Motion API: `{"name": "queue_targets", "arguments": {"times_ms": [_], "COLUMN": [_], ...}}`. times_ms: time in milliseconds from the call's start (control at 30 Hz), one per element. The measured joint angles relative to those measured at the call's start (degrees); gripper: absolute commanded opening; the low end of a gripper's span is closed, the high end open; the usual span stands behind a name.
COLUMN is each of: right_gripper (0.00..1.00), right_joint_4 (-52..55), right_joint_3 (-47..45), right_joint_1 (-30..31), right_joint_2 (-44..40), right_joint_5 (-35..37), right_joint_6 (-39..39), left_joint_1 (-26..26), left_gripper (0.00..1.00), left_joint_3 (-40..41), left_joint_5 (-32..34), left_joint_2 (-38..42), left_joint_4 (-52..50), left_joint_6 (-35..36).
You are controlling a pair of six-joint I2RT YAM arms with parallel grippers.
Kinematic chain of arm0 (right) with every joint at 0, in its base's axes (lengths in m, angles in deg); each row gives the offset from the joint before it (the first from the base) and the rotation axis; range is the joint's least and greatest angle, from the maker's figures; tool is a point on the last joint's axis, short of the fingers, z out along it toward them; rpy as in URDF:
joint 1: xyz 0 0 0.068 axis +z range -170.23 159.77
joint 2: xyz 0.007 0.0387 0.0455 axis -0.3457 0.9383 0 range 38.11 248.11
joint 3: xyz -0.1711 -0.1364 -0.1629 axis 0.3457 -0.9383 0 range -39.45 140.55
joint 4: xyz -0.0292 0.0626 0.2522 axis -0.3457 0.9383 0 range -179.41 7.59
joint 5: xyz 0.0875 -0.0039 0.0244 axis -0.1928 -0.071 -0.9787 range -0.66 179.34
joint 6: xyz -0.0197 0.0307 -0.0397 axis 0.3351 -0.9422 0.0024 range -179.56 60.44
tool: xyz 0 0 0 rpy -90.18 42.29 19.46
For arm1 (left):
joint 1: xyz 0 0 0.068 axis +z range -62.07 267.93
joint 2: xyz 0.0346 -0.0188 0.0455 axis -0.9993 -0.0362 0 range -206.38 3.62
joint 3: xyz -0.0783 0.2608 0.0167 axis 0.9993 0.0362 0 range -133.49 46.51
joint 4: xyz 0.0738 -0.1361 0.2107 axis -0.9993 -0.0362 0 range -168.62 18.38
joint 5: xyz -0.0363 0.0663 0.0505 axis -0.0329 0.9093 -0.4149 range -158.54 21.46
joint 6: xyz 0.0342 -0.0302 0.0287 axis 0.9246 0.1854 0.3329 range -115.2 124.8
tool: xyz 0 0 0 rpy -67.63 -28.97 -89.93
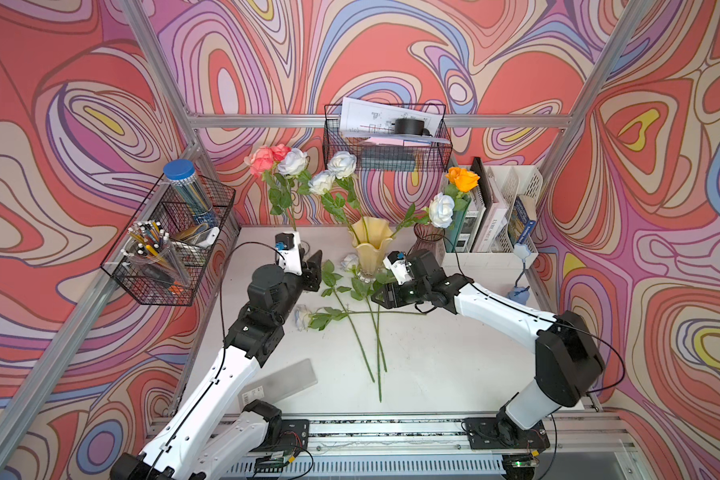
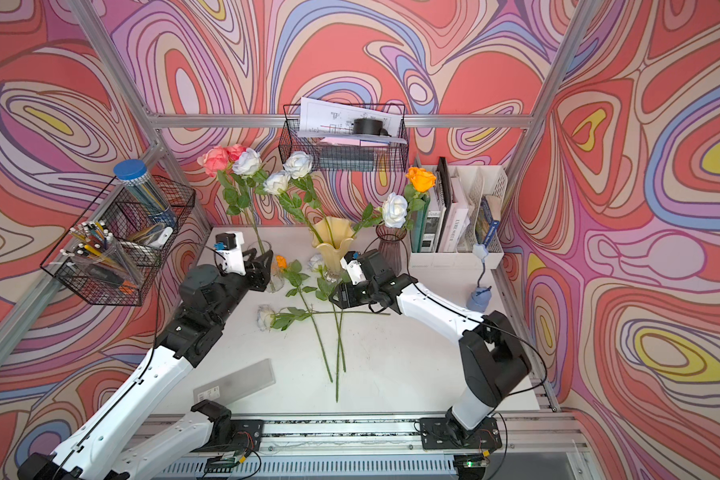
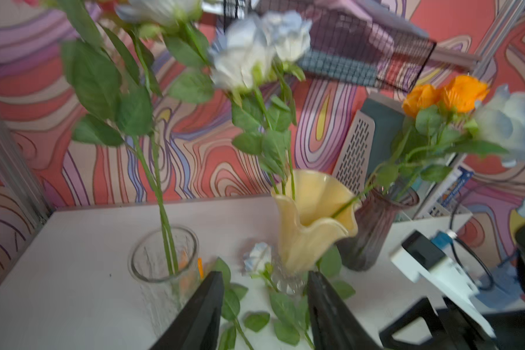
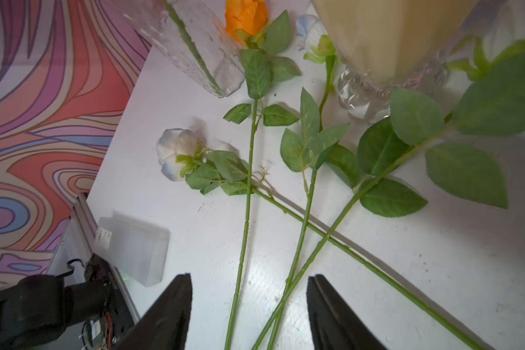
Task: Arrange the flowers in different vases according to their colors
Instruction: Pick up the flower at the center of the board.
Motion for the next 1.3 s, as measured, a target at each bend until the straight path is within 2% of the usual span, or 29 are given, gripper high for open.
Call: {"name": "queue_targets", "arguments": {"times_ms": [100, 167, 300, 600, 900, 1167, 1300], "right_gripper": [0.55, 0.53, 0.51, 0.5, 0.42, 0.39, 0.27], "right_joint_4": [2.2, 3.6, 5.4, 8.0, 8.2, 9.2, 9.4], "right_joint_3": [3.5, 5.4, 7.5, 12.0, 17.9, 18.0, 18.7], "right_joint_1": [1.3, 2.6, 4.9, 5.4, 5.4, 5.4, 5.4], "right_joint_2": [4.9, 7.6, 12.2, 18.0, 23.2, 25.4, 26.3], "right_joint_5": [3.5, 5.4, 8.2, 13.0, 14.7, 16.2, 16.8], "right_joint_6": [0.8, 1.4, 2.1, 3.0, 4.0, 4.0, 4.2], "left_joint_1": [-6.1, -8.5, -9.8, -13.4, -14.3, -14.3, -14.3], "left_gripper": [0.4, 0.38, 0.37, 0.36, 0.35, 0.35, 0.35], "left_joint_3": [2.9, 5.8, 10.7, 13.6, 17.7, 19.1, 20.4], "left_joint_5": [3.3, 4.5, 6.3, 7.1, 7.1, 7.1, 7.1], "left_joint_2": [-0.1, 0.5, 3.5, 4.7, 5.0, 6.7, 6.7], "left_joint_4": [-4.8, -7.1, -11.0, -11.8, -11.9, -11.6, -11.7], "left_joint_6": [-2.8, -4.9, -8.5, -12.1, -13.9, -13.9, -13.9]}}
